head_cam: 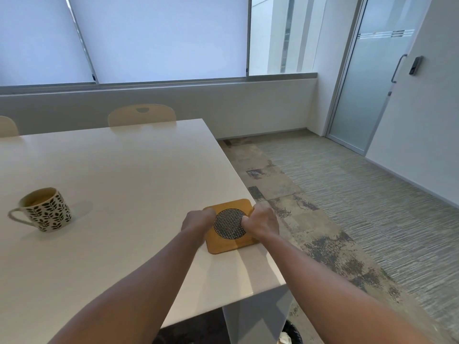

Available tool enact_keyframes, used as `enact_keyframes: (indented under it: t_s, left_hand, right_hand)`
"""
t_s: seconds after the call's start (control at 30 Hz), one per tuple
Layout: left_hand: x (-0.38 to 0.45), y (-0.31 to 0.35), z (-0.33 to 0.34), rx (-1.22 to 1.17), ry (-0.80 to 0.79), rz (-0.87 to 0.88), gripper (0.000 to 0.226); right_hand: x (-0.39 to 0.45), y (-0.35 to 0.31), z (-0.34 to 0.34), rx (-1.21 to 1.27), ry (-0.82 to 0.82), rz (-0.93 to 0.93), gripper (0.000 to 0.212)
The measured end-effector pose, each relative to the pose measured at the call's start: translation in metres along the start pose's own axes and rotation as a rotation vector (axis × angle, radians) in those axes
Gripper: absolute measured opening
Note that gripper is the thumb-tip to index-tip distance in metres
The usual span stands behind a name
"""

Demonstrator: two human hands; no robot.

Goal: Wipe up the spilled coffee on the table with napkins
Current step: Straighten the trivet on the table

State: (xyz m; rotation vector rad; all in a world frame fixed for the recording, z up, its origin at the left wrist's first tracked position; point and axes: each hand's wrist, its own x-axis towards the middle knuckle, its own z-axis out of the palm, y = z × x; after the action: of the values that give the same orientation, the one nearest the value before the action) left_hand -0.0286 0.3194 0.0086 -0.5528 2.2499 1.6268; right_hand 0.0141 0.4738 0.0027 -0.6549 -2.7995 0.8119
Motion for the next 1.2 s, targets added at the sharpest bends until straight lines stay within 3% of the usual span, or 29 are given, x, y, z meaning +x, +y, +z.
enact_keyframes:
  t_s: [0.33,0.83,1.2]
  left_hand:
    - [0.008,-0.003,-0.048,-0.039,0.09,0.043,0.041]
    - [0.021,-0.037,-0.133,0.108,0.303,0.028,0.009]
    - [0.024,-0.056,-0.164,0.13,0.39,-0.007,0.013]
  right_hand:
    - [-0.013,-0.046,0.017,0.02,-0.008,-0.1,0.037]
    - [-0.045,-0.11,0.06,0.047,-0.152,-0.204,0.034]
    - [-0.067,-0.131,0.084,0.064,-0.229,-0.213,0.041]
